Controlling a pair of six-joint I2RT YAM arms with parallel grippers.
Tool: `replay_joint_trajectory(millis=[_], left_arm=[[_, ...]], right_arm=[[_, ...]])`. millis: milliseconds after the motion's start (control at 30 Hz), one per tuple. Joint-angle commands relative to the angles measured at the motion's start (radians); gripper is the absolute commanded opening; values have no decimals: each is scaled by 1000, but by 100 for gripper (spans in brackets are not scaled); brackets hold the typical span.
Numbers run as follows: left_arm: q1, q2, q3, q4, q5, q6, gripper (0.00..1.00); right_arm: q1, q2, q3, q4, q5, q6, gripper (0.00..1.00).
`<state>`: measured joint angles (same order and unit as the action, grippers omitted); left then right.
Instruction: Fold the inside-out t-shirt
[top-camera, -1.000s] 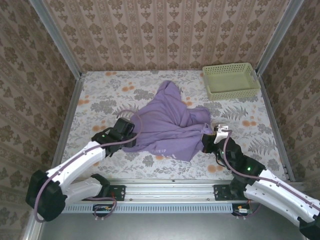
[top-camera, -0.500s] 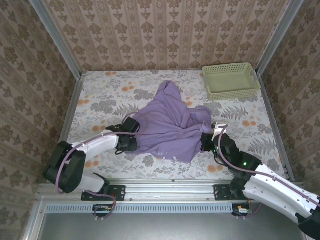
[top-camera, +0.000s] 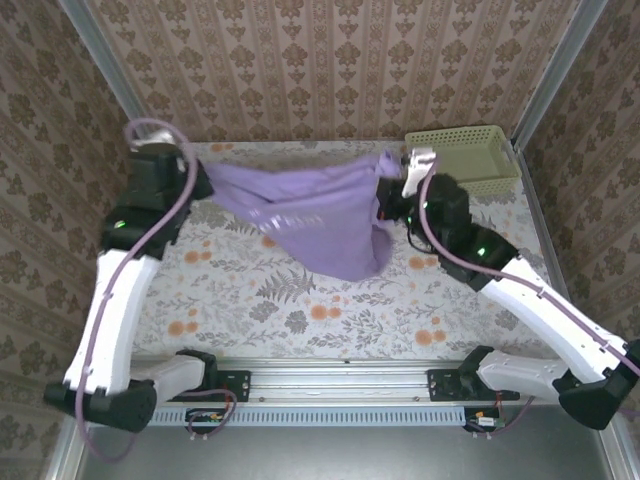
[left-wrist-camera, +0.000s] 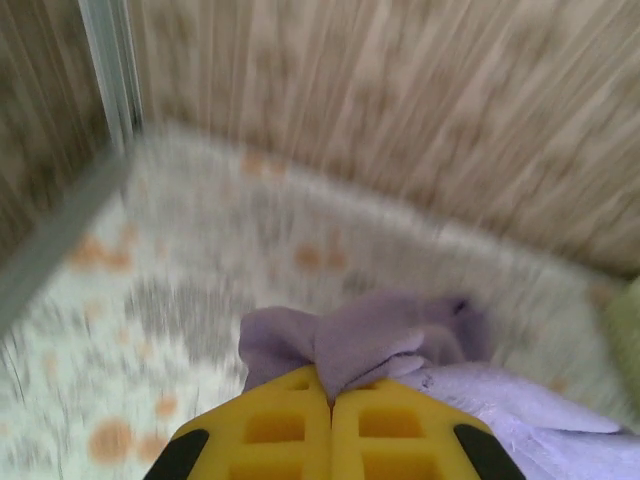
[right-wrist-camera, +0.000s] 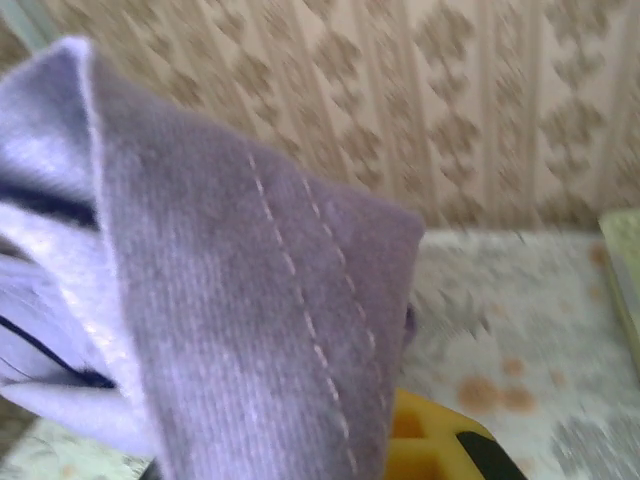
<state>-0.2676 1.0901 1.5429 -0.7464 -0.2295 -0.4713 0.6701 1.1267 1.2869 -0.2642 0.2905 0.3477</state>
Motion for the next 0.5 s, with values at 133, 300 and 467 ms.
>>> replay_joint_trajectory(millis=[133,300,467], left_arm=[[-8,-119,173,-145,-23,104,0],[-108,-107,-5,-117,105,61,0],[-379,-26,-183,-20,81,6,0]], right_arm=[[-18,88,175,26,-133,-54,0],[-118,138,40,81,-171,47,0],[-228,236,-60,100,-201,138,0]])
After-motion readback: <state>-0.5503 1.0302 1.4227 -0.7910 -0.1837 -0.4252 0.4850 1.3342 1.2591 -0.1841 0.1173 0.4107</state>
